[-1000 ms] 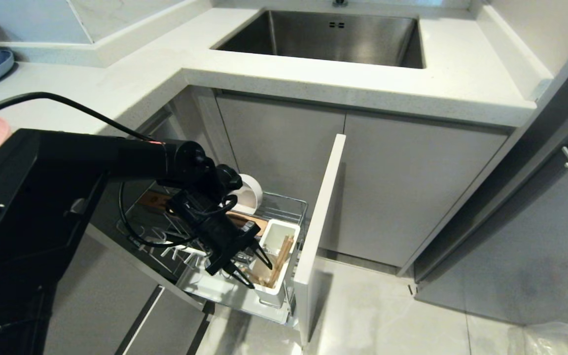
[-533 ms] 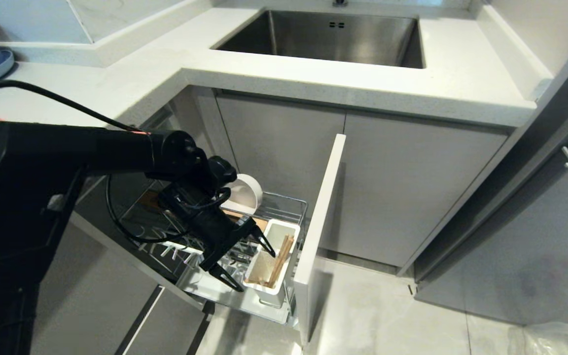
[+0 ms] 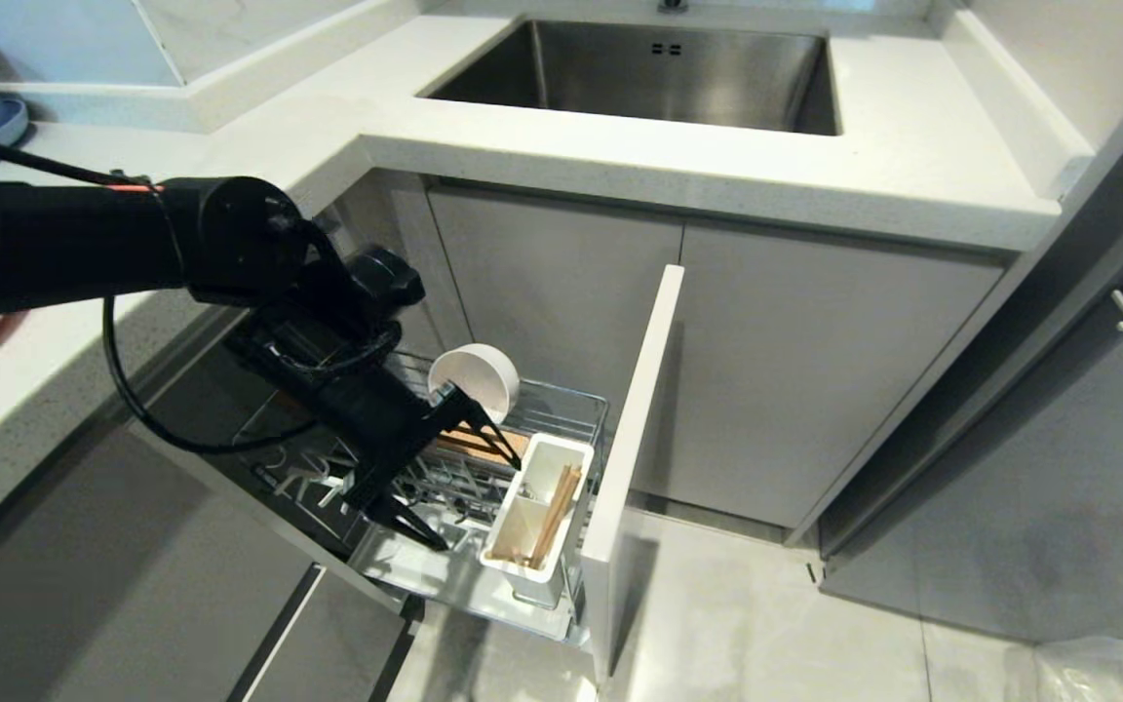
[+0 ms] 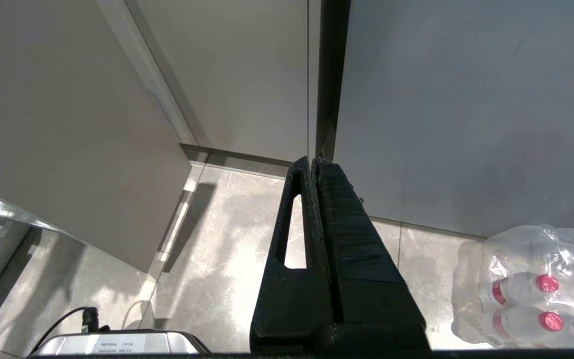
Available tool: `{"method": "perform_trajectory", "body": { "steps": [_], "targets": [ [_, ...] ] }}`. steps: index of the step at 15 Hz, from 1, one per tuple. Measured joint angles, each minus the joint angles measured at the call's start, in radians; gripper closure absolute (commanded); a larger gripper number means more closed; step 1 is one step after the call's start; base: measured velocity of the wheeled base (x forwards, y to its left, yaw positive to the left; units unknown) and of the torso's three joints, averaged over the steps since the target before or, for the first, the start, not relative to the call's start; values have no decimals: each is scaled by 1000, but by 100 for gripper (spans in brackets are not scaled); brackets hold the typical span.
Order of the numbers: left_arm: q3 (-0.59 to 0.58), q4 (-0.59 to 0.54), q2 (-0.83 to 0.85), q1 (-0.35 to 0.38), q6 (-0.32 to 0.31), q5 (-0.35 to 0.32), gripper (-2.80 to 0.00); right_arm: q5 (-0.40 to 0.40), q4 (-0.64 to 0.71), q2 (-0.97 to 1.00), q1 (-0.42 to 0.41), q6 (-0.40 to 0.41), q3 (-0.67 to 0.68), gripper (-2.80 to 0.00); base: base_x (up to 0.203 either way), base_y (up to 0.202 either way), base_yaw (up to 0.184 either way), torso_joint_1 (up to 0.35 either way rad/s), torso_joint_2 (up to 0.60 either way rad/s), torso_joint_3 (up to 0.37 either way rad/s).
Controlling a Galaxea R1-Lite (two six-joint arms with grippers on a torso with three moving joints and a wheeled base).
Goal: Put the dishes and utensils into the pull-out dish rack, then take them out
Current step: Pick up the spoon and place it in the cupboard
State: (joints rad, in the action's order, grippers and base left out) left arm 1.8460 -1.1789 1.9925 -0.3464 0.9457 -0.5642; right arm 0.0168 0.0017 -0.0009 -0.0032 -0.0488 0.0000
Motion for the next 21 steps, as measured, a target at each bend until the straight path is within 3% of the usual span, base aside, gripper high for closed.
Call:
{"method": "perform_trajectory", "body": {
  "steps": [10, 13, 16, 19, 21],
  "targets": [
    [45, 1, -306, -11, -35, 5, 0, 0, 0, 0, 0, 0, 0, 0, 0, 0, 0, 0, 0, 0],
    [90, 17, -421, -15, -85, 57, 0, 0, 0, 0, 0, 0, 0, 0, 0, 0, 0, 0, 0, 0],
    [102, 49, -528, -14, -189, 200, 0, 0, 0, 0, 0, 0, 0, 0, 0, 0, 0, 0, 0, 0],
    [103, 66, -612, 2, -312, 437, 0, 0, 0, 0, 0, 0, 0, 0, 0, 0, 0, 0, 0, 0],
    [104, 70, -655, 69, -384, 590, 0, 0, 0, 0, 0, 0, 0, 0, 0, 0, 0, 0, 0, 0]
  ]
}}
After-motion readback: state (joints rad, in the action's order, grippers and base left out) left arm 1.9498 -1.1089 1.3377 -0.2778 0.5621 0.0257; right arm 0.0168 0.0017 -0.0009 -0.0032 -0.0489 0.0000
